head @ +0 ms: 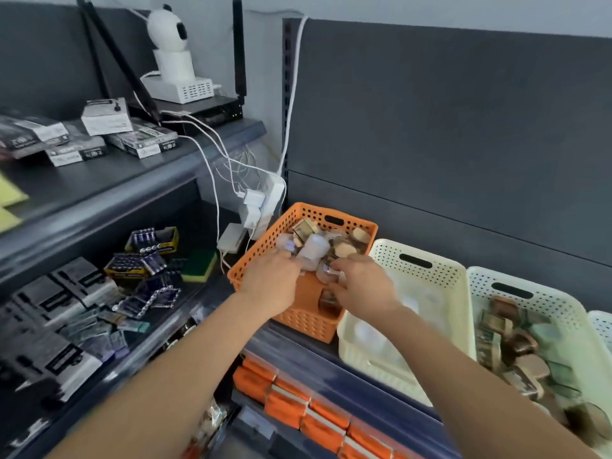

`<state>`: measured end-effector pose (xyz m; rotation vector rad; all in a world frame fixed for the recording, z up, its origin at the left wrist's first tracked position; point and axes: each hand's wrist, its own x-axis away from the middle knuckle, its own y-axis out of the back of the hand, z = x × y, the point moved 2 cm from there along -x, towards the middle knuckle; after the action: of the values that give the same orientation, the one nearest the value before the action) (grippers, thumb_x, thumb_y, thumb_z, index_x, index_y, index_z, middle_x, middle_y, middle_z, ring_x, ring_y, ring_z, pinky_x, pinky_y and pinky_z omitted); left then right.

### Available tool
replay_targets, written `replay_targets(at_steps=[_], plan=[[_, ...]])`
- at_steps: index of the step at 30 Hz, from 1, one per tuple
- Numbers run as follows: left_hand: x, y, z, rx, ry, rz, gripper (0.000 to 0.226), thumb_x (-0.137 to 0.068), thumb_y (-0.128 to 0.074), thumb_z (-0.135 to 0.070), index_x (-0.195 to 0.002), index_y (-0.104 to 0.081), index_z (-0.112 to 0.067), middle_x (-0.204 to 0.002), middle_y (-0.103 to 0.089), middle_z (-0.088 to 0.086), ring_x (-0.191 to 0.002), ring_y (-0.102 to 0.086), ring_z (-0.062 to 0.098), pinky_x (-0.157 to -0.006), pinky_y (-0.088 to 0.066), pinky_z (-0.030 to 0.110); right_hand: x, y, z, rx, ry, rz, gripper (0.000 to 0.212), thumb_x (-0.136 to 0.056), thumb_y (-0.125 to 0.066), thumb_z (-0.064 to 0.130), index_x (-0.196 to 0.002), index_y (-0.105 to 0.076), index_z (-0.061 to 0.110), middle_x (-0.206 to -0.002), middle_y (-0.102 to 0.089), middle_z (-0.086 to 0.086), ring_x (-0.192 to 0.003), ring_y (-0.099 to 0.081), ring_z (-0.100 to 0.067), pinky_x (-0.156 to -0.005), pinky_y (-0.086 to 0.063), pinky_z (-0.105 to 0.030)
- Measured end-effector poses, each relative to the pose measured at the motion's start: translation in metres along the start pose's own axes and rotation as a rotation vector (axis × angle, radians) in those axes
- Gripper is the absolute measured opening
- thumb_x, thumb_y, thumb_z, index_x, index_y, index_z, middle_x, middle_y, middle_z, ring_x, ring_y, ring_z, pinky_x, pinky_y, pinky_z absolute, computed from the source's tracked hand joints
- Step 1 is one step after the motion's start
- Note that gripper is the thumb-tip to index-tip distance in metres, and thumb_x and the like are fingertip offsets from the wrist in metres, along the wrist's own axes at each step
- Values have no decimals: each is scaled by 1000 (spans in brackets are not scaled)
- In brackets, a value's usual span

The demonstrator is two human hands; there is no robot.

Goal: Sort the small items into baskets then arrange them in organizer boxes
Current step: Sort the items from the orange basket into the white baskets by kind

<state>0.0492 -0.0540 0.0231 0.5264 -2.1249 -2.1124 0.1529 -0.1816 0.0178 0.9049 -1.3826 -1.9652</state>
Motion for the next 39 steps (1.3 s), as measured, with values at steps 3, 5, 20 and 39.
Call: replay_targets(at_steps=[3,5,20,39], plan=[[-22,-13,18,-4,2,11,26,-89,-54,-13,-113,-62,-19,-112,-59,4,-102,-54,22,-82,-49,34,-25,-12,3,17,17,-15,25,-90,-53,31,-105,-67,18,-102,-62,-4,-100,-55,-24,-79,-47,-32],[-38,-22,26,-3,21,30,20,-88,-55,-11,-106,-64,-15,-111,-58,5,-98,-56,23,-76,-49,34,-43,-19,2,43,25,18,32,-87,-55,30,-114,-64,16,-110,-61,-5,-109,-51,-25,-87,-45,-34],[-112,-67,46,251,97,131,13,-82,-64,-28,-82,-52,-22,-101,-55,3,-74,-52,19,-62,-48,32,-112,-53,-18,146,111,-18,20,-66,-71,22,-85,-74,18,-95,-62,-4,-100,-50,-30,-84,-44,-37],[-121,-24,-29,706,-231,-67,18,-92,-58,-22,-98,-74,-17,-85,-59,-6,-86,-52,15,-75,-41,34,-24,6,-71,-279,-491,-437,25,-80,-74,21,-103,-71,14,-117,-60,4,-83,-62,-18,-75,-52,-33]])
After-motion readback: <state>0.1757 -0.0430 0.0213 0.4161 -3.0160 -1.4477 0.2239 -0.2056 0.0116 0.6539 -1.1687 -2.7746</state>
